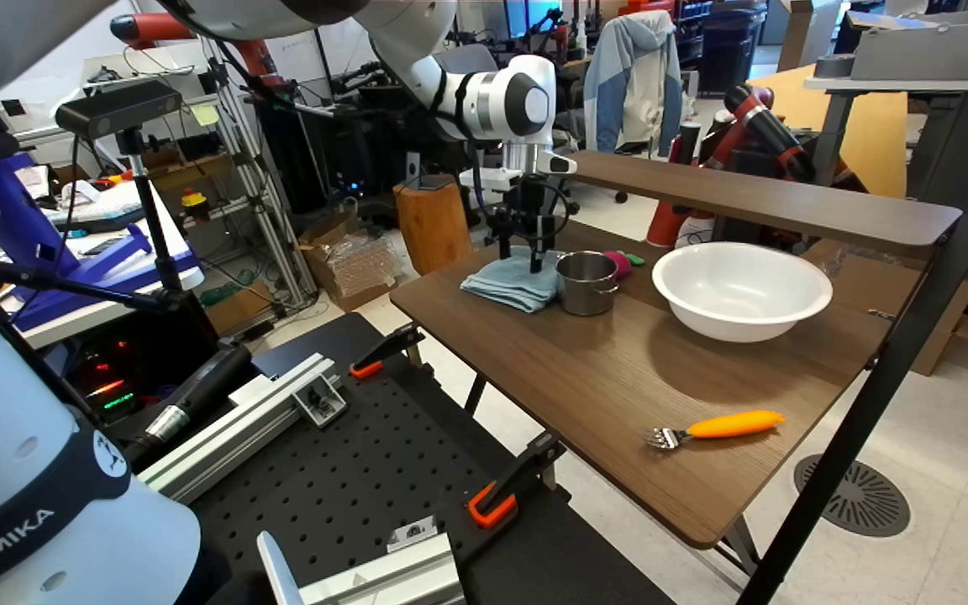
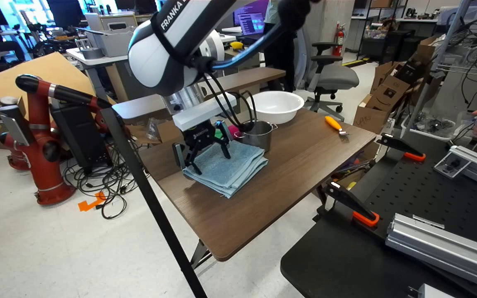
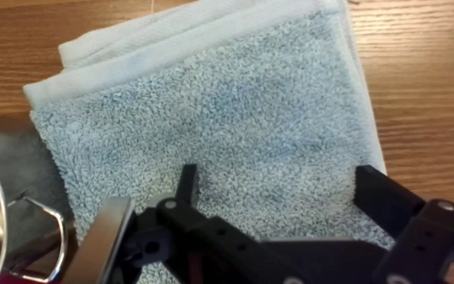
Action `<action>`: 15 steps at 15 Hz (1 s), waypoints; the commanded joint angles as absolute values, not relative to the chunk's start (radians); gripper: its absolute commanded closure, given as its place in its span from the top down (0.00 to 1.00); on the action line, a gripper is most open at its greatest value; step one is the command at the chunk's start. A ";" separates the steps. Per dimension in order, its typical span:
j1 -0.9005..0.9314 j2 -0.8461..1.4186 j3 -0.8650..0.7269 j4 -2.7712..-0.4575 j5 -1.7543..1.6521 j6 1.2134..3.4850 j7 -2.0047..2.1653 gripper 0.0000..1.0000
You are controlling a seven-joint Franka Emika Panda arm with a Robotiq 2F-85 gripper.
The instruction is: Move the towel to the middle of the table
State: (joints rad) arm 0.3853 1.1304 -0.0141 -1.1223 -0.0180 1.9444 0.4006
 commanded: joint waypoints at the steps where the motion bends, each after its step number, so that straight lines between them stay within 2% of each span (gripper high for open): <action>1: 0.380 1.194 -0.020 -0.998 -0.042 1.897 0.420 1.00; 15: 0.364 1.326 -0.027 -0.736 -0.038 1.819 0.415 1.00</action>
